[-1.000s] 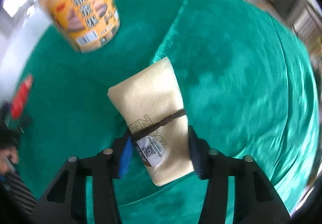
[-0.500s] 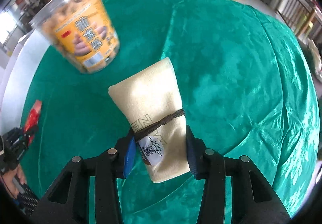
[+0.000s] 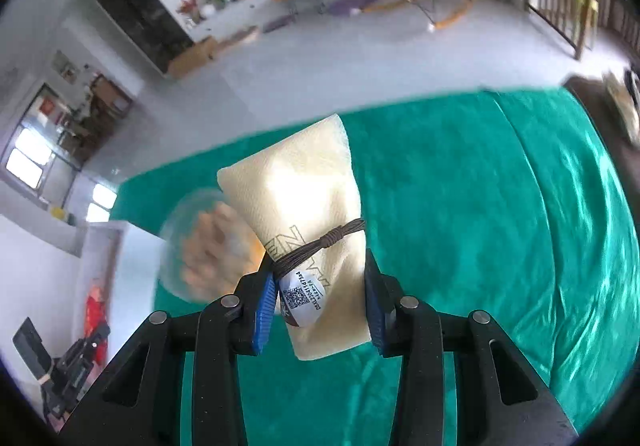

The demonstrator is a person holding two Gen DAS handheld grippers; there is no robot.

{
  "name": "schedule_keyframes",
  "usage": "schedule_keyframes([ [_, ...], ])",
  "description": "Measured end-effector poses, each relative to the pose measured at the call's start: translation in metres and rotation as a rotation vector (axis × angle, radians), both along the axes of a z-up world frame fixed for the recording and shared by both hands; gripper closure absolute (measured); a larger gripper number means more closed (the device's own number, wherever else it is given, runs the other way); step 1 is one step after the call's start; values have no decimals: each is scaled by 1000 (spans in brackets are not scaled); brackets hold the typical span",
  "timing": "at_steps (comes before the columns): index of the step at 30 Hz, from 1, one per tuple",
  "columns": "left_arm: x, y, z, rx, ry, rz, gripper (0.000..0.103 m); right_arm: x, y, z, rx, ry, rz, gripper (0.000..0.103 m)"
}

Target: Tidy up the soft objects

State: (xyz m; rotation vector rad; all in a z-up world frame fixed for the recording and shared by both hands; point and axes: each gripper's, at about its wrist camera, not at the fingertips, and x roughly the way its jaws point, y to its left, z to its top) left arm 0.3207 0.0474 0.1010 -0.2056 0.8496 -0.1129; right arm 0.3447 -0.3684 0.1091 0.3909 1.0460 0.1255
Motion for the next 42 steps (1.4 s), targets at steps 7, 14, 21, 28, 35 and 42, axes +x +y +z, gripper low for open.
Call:
schedule_keyframes([
  [7,-10,37,21,2,-10,48,90,19,109,25,47,-8,151,62],
  [14,-62,134,24,50,2,200,90,-1,288,16,202,10,432,62],
  [21,-110,238,17,100,49,388,87,-39,451,-9,204,36,680,52],
  [28,-141,270,-2,235,53,516,7,-83,511,-22,104,-20,814,28],
  [35,-167,254,-4,364,54,645,7,-107,512,-15,-59,-143,801,28],
  [42,-187,235,-7,269,21,638,7,-118,496,-11,-179,-216,828,28],
])
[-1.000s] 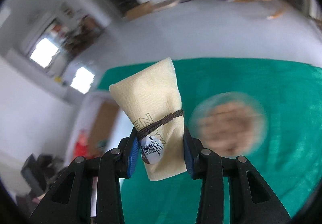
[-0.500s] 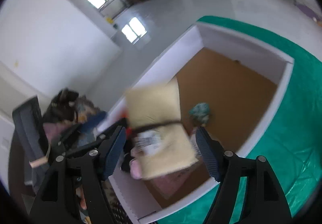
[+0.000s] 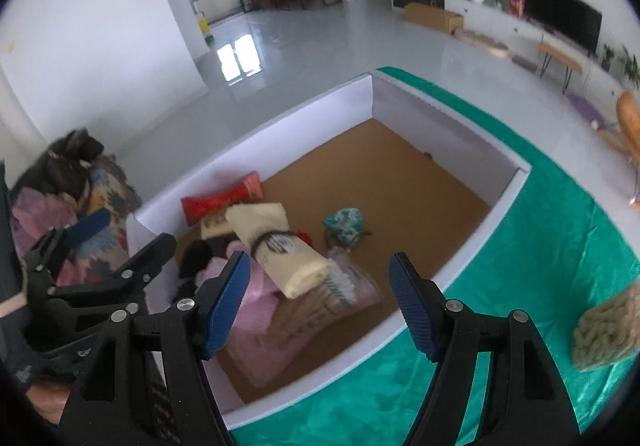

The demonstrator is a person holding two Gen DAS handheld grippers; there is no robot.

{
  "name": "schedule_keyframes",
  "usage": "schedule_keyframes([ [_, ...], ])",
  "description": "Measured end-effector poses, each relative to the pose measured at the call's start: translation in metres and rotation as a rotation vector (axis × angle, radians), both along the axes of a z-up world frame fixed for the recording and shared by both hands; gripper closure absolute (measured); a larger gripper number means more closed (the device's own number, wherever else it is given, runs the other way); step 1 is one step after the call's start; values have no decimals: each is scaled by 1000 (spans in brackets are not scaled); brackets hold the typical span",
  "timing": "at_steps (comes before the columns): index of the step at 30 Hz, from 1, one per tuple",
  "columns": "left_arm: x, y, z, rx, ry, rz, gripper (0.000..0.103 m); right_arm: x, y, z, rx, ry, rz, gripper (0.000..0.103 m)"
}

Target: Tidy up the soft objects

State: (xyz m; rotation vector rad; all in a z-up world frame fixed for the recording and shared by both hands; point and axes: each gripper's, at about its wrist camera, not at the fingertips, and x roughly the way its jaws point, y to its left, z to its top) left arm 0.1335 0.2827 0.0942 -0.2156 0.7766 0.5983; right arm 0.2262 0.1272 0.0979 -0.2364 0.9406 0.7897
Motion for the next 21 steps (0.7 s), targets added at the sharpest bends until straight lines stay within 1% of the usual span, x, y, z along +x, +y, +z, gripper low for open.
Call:
schedule_keyframes([
  [3,-7,-7,5,-6,-27,12,7,-6,-3,-1,-13,-17,5,28],
  [6,-10,-12,11,8,-38,38,7,-11,-6,0,-33,-38,13,28],
  [11,-15,-19,18,28,-56,33,7,-21,-6,-4,-87,-96,32,29],
  [16,-18,-24,21,49,-67,45,7,-27,-7,-9,-102,-116,43,29],
  [21,-18,-22,19,37,-73,59,7,-30,-7,-11,-111,-125,50,29],
])
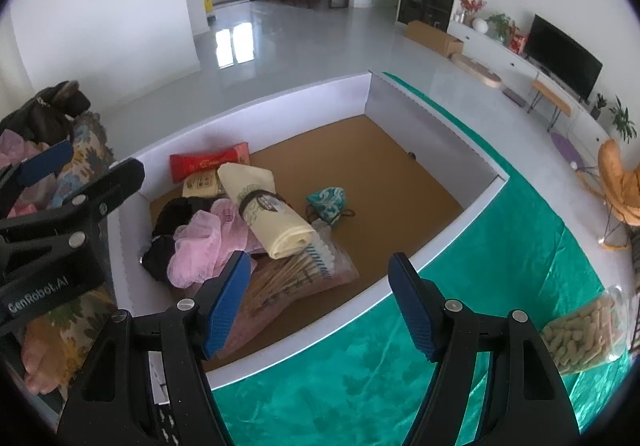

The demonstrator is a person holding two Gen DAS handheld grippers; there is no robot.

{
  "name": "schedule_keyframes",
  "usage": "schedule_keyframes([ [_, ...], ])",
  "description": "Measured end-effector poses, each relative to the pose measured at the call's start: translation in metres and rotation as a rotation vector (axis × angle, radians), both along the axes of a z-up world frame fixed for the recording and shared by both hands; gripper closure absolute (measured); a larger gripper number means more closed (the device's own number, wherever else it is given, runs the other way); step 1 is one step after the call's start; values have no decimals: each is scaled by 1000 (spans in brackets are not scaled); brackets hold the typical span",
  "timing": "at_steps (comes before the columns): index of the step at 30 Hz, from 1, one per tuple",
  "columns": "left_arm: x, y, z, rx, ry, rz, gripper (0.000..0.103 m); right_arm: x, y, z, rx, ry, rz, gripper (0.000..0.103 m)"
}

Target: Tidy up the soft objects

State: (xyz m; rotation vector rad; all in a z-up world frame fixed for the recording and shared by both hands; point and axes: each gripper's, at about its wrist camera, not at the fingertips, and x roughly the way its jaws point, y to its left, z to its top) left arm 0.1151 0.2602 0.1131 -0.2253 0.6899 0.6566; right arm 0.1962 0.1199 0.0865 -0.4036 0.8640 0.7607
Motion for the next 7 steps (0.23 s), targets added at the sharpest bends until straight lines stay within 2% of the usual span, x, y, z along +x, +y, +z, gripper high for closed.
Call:
schedule_keyframes([
  [7,-3,-5,-1,17,-38,7,6,4,-2,-9,-5,23,-3,29],
])
